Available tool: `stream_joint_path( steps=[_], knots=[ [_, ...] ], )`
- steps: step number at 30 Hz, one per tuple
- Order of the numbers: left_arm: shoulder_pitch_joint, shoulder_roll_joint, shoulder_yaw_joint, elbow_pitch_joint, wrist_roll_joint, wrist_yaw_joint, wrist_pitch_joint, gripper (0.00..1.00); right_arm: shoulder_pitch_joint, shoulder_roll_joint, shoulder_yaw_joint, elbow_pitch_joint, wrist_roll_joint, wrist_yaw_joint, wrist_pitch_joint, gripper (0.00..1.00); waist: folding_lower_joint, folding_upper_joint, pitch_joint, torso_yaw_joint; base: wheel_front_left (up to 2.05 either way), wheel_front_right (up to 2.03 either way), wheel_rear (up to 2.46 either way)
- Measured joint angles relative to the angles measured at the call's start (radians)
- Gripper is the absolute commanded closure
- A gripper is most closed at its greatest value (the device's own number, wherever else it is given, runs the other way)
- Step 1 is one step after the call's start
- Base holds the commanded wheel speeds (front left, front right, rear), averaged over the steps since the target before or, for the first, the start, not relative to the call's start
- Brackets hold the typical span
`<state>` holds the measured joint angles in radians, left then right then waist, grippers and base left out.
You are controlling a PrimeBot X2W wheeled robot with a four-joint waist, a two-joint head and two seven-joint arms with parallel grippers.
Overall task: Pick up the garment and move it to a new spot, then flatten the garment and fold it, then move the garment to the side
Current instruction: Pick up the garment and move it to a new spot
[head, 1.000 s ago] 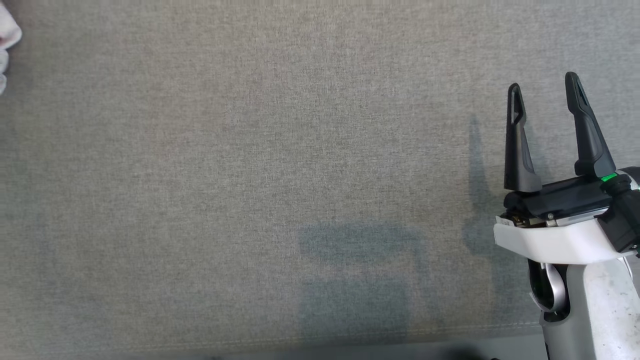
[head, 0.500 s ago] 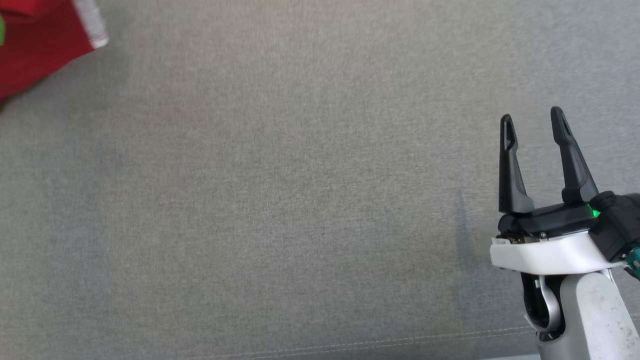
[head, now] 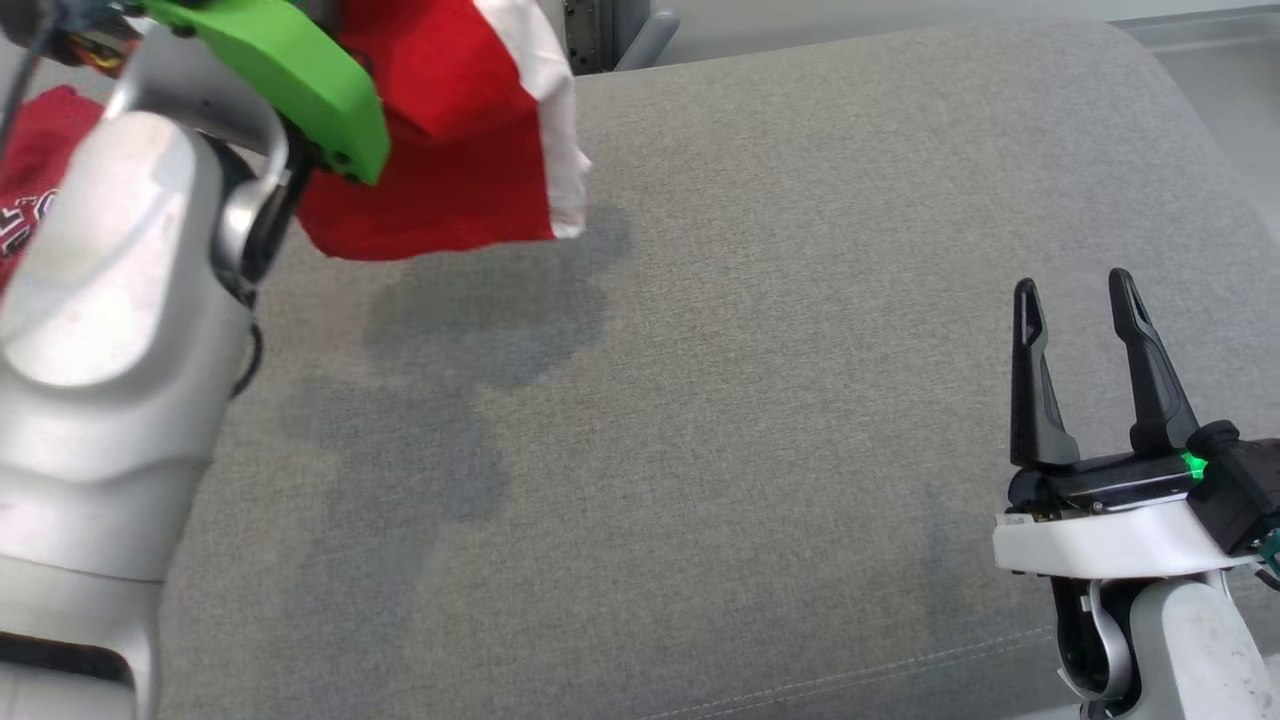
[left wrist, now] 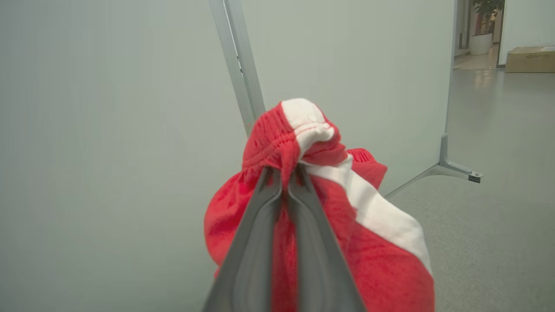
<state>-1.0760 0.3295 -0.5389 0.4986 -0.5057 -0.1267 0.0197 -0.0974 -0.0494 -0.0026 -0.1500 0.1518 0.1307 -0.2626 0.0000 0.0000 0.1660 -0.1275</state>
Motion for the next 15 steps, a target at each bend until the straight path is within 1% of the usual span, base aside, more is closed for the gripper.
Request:
stream_joint_path(
  steps=[4, 7, 9, 11, 15],
  knots=[
    [0.055, -0.103, -0.016, -0.018, -0.034, 0.034, -0.027, 1.0, 0.0, 0.0, 0.011, 0.0, 0.014, 0.0, 0.0, 0.0, 0.0, 0.0001, -0.004, -0.034, 0.0, 0.0, 0.0],
    [0.091, -0.189, -0.015, -0.003, -0.056, 0.071, -0.078, 1.0, -0.003, 0.0, 0.021, 0.0, 0.023, 0.0, 0.0, 0.0, 0.0, 0.0, 0.005, -0.054, 0.0, 0.0, 0.0],
    [0.121, -0.234, -0.017, 0.02, -0.067, 0.098, -0.117, 1.0, -0.008, 0.0, 0.022, -0.001, 0.028, 0.0, 0.0, 0.0, 0.0, 0.0001, 0.016, -0.063, 0.0, 0.0, 0.0],
    [0.156, -0.254, -0.016, 0.059, -0.081, 0.126, -0.155, 1.0, -0.012, 0.0, 0.025, -0.002, 0.032, 0.0, 0.0, 0.0, 0.0, 0.0001, 0.029, -0.072, 0.0, 0.0, 0.0],
    [0.228, -0.269, -0.003, 0.153, -0.12, 0.177, -0.217, 1.0, -0.018, 0.0, 0.021, -0.003, 0.04, 0.0, 0.0, 0.0, 0.0, 0.0001, 0.057, -0.085, 0.0, 0.0, 0.0]
  ],
)
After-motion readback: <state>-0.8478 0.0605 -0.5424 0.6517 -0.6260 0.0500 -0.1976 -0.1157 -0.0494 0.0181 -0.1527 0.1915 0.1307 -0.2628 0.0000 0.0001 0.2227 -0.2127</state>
